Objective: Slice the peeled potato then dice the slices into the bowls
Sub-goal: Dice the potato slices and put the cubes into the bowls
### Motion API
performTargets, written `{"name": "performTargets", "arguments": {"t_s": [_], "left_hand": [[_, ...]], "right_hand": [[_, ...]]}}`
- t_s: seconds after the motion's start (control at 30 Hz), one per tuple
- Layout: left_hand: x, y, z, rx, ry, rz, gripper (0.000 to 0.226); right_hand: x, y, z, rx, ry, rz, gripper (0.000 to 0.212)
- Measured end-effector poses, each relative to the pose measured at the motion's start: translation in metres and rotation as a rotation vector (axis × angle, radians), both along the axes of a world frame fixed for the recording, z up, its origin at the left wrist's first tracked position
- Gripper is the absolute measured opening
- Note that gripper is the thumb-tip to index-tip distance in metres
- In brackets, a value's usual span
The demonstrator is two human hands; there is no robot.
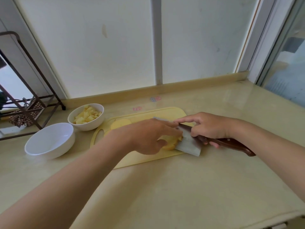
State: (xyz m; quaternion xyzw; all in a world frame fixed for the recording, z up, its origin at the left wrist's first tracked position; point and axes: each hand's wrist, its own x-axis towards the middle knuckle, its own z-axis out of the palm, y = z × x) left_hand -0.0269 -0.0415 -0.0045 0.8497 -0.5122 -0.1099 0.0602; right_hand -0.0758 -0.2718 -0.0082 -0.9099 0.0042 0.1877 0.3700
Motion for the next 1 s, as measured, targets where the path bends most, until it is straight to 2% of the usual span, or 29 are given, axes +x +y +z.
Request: {"name": "performTargets", "arguments": {"t_s": [0.13, 0.33, 0.6, 0.7, 0.87, 1.0], "left_hand": [[-0.001, -0.007, 0.005, 0.027, 0.047, -0.016, 0.055], [0.005, -0.008, 0.002, 0.005, -0.06, -0.04, 0.055], [0.01, -0.002, -0.014, -0.109, -0.098, 0.101, 0.057], [0.007, -0.005, -0.018, -0.139, -0.11, 0.156, 0.056], [-0.001, -0.009, -0.025, -0.137, -0.101, 0.268, 0.043], [-0.004, -0.014, -0.025, -0.102, -0.098, 0.304, 0.035]], "right_hand": [[0.001, -0.002, -0.001, 0.002, -0.011, -0.004, 0.076], [0.006, -0.002, 0.0, 0.011, -0.027, 0.005, 0.076], [0.024, 0.001, 0.004, -0.05, -0.107, 0.004, 0.069], [0.028, -0.002, 0.011, -0.089, -0.158, -0.052, 0.057], [0.029, -0.012, 0.022, -0.294, -0.279, -0.198, 0.015], [0.017, -0.012, 0.025, -0.336, -0.366, -0.291, 0.013]]}}
